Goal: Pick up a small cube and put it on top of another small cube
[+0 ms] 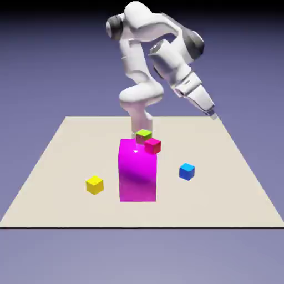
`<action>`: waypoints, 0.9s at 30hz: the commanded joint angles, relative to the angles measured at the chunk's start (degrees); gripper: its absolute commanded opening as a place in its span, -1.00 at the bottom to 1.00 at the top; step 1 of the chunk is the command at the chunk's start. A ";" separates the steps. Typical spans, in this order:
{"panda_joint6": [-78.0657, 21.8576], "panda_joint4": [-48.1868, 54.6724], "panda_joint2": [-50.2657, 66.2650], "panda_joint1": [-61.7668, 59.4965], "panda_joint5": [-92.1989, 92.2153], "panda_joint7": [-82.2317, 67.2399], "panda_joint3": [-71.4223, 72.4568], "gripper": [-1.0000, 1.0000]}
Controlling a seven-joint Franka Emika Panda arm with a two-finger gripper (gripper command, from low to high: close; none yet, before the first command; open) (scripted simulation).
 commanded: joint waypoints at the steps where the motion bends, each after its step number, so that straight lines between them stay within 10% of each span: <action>1: 0.18 -1.09 0.88 0.22 0.53 -2.50 0.27 0.00; 27: 9.85 -21.45 28.94 3.43 24.17 -58.34 11.92 0.00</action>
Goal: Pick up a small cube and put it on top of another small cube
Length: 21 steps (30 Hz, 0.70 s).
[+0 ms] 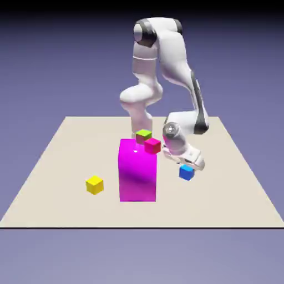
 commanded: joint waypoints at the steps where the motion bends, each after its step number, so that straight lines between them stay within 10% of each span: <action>1: 0.66 0.48 1.83 0.15 2.49 -1.81 0.86 0.00; 2: 1.12 0.81 3.10 0.26 4.22 -3.06 1.45 0.00; 3: 1.12 0.81 3.10 0.26 4.22 -3.06 1.45 -1.00; 21: -12.01 12.45 -15.87 -10.59 -24.88 25.86 -8.71 -1.00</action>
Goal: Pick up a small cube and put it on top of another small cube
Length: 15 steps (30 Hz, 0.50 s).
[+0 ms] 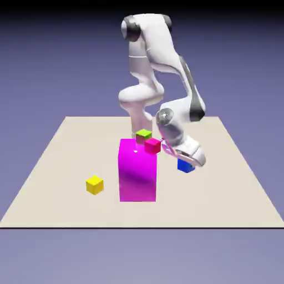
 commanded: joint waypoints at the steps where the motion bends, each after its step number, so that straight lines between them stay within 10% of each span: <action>1: -1.32 2.08 -0.71 -0.44 -0.31 1.98 -0.64 -1.00; 15: -16.22 16.86 12.08 -20.41 -17.73 -16.18 -23.98 -1.00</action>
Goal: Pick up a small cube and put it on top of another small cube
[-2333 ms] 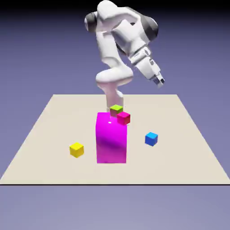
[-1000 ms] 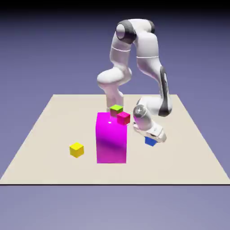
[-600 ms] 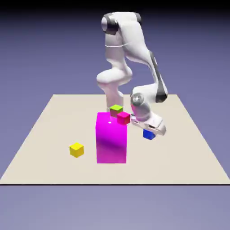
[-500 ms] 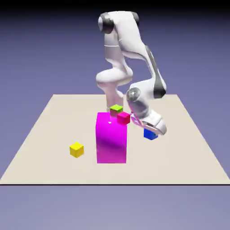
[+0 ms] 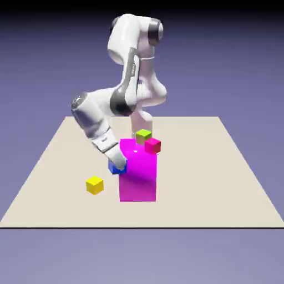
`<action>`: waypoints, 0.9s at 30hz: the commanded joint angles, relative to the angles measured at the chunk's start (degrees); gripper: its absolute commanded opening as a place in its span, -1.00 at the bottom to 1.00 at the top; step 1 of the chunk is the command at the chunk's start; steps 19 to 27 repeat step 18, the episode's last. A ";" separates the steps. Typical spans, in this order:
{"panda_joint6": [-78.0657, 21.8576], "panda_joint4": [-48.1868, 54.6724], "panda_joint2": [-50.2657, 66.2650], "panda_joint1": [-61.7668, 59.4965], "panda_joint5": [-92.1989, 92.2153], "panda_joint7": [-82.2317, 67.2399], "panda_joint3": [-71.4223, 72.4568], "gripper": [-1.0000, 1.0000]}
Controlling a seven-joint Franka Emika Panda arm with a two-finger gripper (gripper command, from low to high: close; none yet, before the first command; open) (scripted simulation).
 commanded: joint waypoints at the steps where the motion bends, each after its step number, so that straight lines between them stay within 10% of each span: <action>1: -0.80 0.51 1.46 -1.30 -1.15 -2.56 -1.88 -1.00; 15: 1.23 -6.63 18.00 -1.81 13.33 -28.33 -7.81 -1.00; 16: 1.23 -6.63 18.00 -1.81 13.33 -28.33 -7.81 1.00; 27: -1.09 -5.27 16.00 -1.09 10.84 -26.69 -9.69 1.00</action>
